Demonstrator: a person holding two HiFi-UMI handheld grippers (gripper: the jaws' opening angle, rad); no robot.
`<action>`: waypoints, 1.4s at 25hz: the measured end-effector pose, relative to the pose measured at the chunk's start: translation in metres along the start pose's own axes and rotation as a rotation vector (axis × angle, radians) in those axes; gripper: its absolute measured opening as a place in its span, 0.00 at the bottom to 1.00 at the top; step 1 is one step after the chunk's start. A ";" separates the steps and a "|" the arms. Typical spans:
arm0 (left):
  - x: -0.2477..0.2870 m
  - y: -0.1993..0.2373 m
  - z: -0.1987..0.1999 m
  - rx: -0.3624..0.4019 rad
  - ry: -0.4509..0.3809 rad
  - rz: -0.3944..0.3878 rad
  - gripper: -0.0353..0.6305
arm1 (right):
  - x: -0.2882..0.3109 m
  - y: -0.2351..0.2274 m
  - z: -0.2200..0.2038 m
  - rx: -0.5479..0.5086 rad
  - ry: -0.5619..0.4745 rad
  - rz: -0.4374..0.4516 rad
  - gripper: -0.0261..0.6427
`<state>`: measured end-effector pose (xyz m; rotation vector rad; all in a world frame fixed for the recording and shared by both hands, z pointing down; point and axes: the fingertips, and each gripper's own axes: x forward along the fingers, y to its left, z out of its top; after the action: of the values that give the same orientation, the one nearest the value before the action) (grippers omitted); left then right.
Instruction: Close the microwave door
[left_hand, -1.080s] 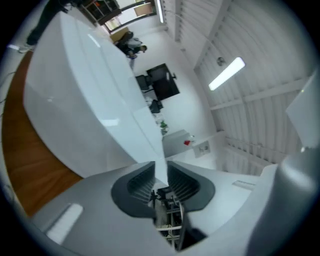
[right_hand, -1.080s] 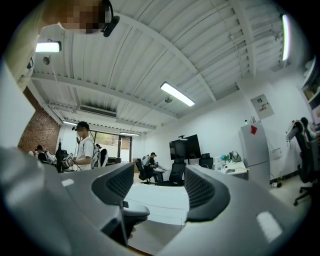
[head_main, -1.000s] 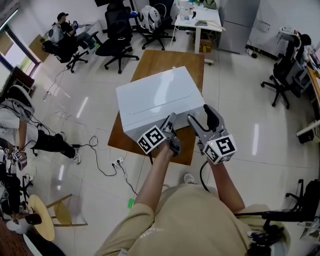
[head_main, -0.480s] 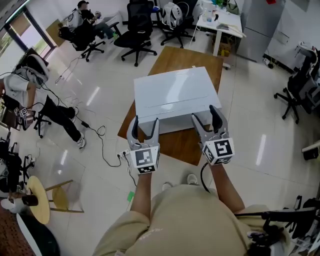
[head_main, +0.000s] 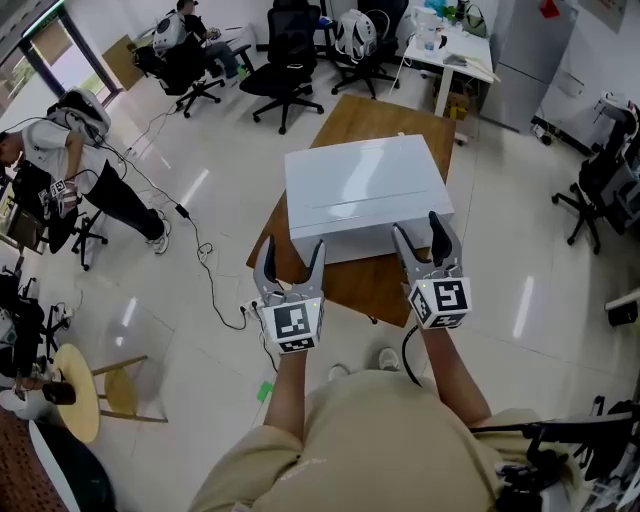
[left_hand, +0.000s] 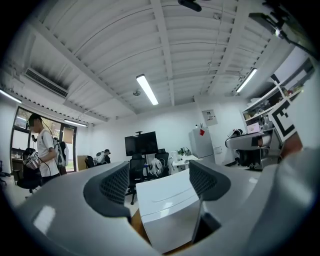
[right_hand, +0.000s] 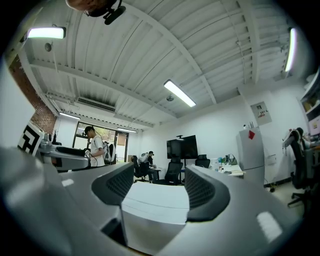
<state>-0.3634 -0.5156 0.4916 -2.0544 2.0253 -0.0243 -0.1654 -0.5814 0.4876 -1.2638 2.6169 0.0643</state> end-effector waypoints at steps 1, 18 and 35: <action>-0.005 0.002 0.003 -0.001 -0.004 -0.004 0.59 | -0.003 0.008 0.001 -0.005 0.001 0.001 0.50; -0.109 0.047 -0.018 -0.071 0.000 -0.062 0.59 | -0.074 0.130 -0.013 -0.043 0.055 -0.026 0.50; -0.328 -0.113 0.005 -0.032 -0.030 0.038 0.58 | -0.325 0.184 0.011 0.066 -0.030 0.211 0.50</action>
<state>-0.2613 -0.1914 0.5631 -2.0219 2.0589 0.0460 -0.1116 -0.2158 0.5398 -0.9548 2.6925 0.0320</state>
